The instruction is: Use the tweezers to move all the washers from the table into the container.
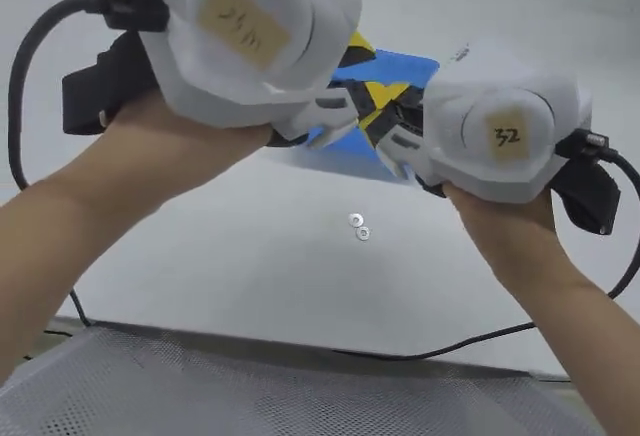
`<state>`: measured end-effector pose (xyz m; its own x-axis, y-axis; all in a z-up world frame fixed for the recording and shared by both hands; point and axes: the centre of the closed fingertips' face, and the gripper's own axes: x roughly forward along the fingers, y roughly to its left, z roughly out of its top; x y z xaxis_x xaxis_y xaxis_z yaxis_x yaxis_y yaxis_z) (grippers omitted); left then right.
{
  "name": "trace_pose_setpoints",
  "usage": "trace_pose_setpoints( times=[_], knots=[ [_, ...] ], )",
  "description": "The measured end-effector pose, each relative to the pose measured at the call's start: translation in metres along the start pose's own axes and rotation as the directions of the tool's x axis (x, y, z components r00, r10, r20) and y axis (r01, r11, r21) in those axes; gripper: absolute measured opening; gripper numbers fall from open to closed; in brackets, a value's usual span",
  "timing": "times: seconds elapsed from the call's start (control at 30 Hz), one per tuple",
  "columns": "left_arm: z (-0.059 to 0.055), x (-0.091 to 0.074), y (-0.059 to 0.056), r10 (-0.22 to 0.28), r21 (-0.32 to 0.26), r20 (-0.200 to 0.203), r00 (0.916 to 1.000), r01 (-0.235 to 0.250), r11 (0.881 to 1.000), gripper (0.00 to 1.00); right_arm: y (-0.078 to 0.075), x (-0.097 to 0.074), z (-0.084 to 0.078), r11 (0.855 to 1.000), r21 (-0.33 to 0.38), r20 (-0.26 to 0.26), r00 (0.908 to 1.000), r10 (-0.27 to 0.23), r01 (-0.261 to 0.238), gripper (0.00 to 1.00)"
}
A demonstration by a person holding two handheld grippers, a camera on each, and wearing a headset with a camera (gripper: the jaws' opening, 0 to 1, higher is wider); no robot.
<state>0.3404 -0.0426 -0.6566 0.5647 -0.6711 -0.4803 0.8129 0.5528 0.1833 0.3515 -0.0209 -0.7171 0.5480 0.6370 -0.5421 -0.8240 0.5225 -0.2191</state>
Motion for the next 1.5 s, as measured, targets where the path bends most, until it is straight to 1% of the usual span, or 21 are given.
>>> trace_pose_setpoints(
  times=[0.07, 0.17, 0.27, 0.43, 0.57, 0.63, 0.73, 0.77, 0.87, 0.9, 0.97, 1.07, 1.17, 1.23, 1.37, 1.5],
  knots=[
    [-0.001, 0.0, -0.004, -0.019, 0.008, -0.007, 0.9998, 0.019, 1.0, 0.06, 0.002, -0.001, -0.003, 1.0, -0.003, -0.005, 1.0, 0.006, -0.006, 0.04],
    [-0.003, 0.001, -0.012, -0.046, 0.016, -0.018, 0.9988, 0.046, 0.999, 0.05, 0.006, -0.004, -0.006, 1.0, 0.004, -0.005, 0.9999, 0.016, -0.016, 0.04],
    [-0.005, 0.0, -0.017, -0.06, 0.03, -0.026, 0.9978, 0.061, 0.998, 0.05, 0.008, -0.007, -0.007, 1.0, 0.017, -0.002, 0.9997, 0.023, -0.023, 0.04],
    [-0.007, -0.001, -0.028, -0.097, 0.04, -0.036, 0.9946, 0.099, 0.994, 0.04, 0.012, -0.014, -0.009, 0.997, 0.066, 0.01, 0.9991, 0.04, -0.041, 0.04],
    [-0.009, -0.004, -0.036, -0.12, 0.037, -0.042, 0.9919, 0.121, 0.992, 0.0, 0.019, -0.017, -0.014, 0.996, 0.066, 0.004, 0.9982, 0.06, -0.06, 0.04],
    [-0.011, -0.005, -0.042, -0.145, 0.031, -0.048, 0.9883, 0.147, 0.989, 0.0, 0.024, -0.019, -0.017, 0.997, 0.05, -0.003, 0.9978, 0.066, -0.066, 0.04],
    [-0.016, -0.006, -0.047, -0.158, 0.043, -0.066, 0.9853, 0.161, 0.986, 0.0, 0.032, -0.021, -0.023, 0.995, 0.05, -0.015, 0.9959, 0.09, -0.089, 0.04],
    [-0.018, -0.006, -0.05, -0.172, 0.051, -0.072, 0.9824, 0.176, 0.983, 0.0, 0.034, -0.022, -0.024, 0.995, 0.05, -0.016, 0.9957, 0.091, -0.09, 0.04],
    [-0.023, -0.005, -0.051, -0.168, 0.055, -0.077, 0.9827, 0.173, 0.983, 0.0, 0.039, -0.022, -0.03, 0.993, 0.068, -0.025, 0.9945, 0.102, -0.1, 0.04],
    [-0.025, -0.006, -0.053, -0.179, 0.031, -0.08, 0.9806, 0.182, 0.983, 0.0, 0.04, -0.022, -0.032, 0.992, 0.074, -0.026, 0.994, 0.106, -0.104, 0.04],
    [-0.026, -0.007, -0.056, -0.18, 0.02, -0.082, 0.9803, 0.182, 0.983, 0.0, 0.043, -0.021, -0.034, 0.99, 0.09, -0.029, 0.993, 0.114, -0.112, 0.05],
    [-0.03, -0.006, -0.059, -0.179, 0.023, -0.089, 0.9797, 0.182, 0.983, 0.0, 0.047, -0.019, -0.038, 0.991, 0.079, -0.037, 0.9926, 0.115, -0.112, 0.05],
    [-0.037, -0.002, -0.06, -0.186, 0.019, -0.106, 0.9768, 0.189, 0.982, 0.0, 0.049, -0.016, -0.045, 0.99, 0.069, -0.057, 0.9901, 0.128, -0.124, 0.05],
    [-0.042, 0.0, -0.061, -0.189, 0.005, -0.118, 0.9748, 0.191, 0.982, 0.0, 0.049, -0.014, -0.051, 0.989, 0.072, -0.065, 0.9884, 0.137, -0.132, 0.05],
    [-0.048, 0.004, -0.063, -0.187, -0.01, -0.122, 0.9748, 0.187, 0.982, 0.0, 0.051, -0.012, -0.056, 0.987, 0.073, -0.081, 0.986, 0.146, -0.14, 0.05],
    [-0.053, 0.008, -0.063, -0.192, -0.01, -0.128, 0.973, 0.192, 0.981, 0.0, 0.053, -0.01, -0.061, 0.988, 0.066, -0.093, 0.9846, 0.148, -0.142, 0.05]
  ],
)
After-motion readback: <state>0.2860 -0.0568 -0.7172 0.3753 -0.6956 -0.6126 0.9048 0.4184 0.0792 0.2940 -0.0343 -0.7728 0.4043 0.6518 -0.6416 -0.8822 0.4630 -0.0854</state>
